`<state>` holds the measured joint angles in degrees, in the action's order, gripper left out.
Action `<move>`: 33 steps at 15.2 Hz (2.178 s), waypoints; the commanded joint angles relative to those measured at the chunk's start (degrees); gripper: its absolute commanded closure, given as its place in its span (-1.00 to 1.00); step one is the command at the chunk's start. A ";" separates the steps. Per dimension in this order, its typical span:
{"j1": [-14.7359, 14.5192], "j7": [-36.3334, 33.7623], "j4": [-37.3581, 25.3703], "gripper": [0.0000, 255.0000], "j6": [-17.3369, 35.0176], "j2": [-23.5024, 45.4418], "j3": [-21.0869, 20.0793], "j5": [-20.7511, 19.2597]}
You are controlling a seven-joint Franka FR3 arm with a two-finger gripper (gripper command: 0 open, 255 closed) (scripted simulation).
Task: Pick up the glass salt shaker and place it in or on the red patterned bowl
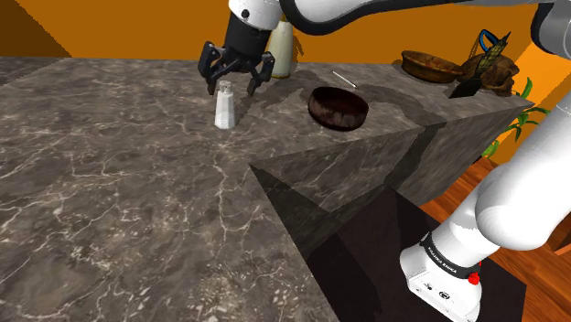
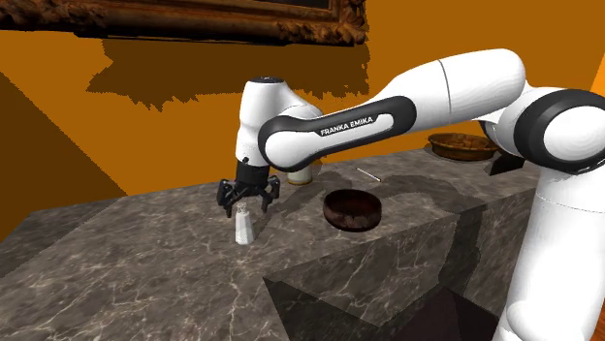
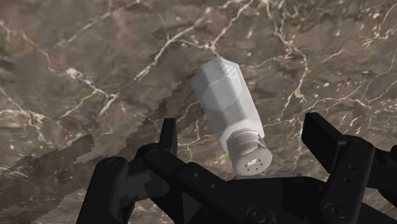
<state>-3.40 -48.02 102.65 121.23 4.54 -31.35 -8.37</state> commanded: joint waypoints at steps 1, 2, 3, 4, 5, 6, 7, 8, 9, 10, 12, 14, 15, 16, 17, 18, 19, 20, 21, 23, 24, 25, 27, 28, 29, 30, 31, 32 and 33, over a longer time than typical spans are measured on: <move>-0.13 -0.53 0.40 -1.00 1.30 1.05 0.04 -0.78; -0.18 -0.72 0.70 -1.00 1.92 1.44 0.07 -1.08; -0.22 -0.92 0.99 -1.00 2.54 1.85 0.11 -1.38; -0.25 -1.03 1.14 -1.00 2.89 2.09 0.13 -1.57; -0.25 -1.03 1.15 -1.00 2.90 2.09 0.13 -1.56; -0.26 -1.03 1.15 -1.00 2.89 2.09 0.13 -1.56; -0.26 -1.03 1.14 -1.00 2.89 2.09 0.13 -1.56; -0.26 -1.03 1.14 -1.00 2.89 2.09 0.13 -1.56; -0.26 -1.03 1.14 -1.00 2.89 2.09 0.13 -1.56; -0.26 -1.03 1.14 -1.00 2.89 2.09 0.13 -1.56; -0.25 -1.03 1.14 1.00 2.88 2.08 0.13 -1.56; -0.25 -1.03 1.14 1.00 2.88 2.08 0.13 -1.56; -0.26 -1.03 1.15 1.00 2.89 2.09 0.13 -1.56; -0.26 -1.03 1.13 1.00 2.88 2.10 0.13 -1.57; -0.26 -1.04 1.13 1.00 2.88 2.11 0.13 -1.57; -0.26 -1.03 1.13 1.00 2.89 2.10 0.14 -1.57; -0.26 -1.04 1.12 1.00 2.89 2.11 0.14 -1.57; -0.27 -1.05 1.11 1.00 2.88 2.12 0.13 -1.58; -0.25 -1.03 1.14 1.00 2.89 2.09 0.13 -1.56; -0.24 -0.74 -0.11 1.00 1.44 1.83 0.08 -1.27; -0.24 -0.61 -0.76 1.00 0.71 1.72 0.06 -1.14; -0.24 -0.48 -1.42 1.00 -0.03 1.63 0.03 -1.02; -0.26 -0.25 -2.79 1.00 -1.52 1.48 -0.01 -0.81; -0.27 -0.15 -3.51 1.00 -2.27 1.43 -0.03 -0.73; -0.29 -0.05 -4.23 1.00 -3.02 1.40 -0.06 -0.66; -0.31 0.04 -4.98 1.00 -3.78 1.37 -0.08 -0.60; -0.33 0.12 -5.74 1.00 -4.54 1.37 -0.10 -0.55; -0.36 0.20 -6.51 1.00 -5.31 1.38 -0.12 -0.51; -0.39 0.27 -7.31 1.00 -6.08 1.40 -0.15 -0.48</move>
<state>-3.74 -47.80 96.05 115.97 6.04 -31.45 -8.95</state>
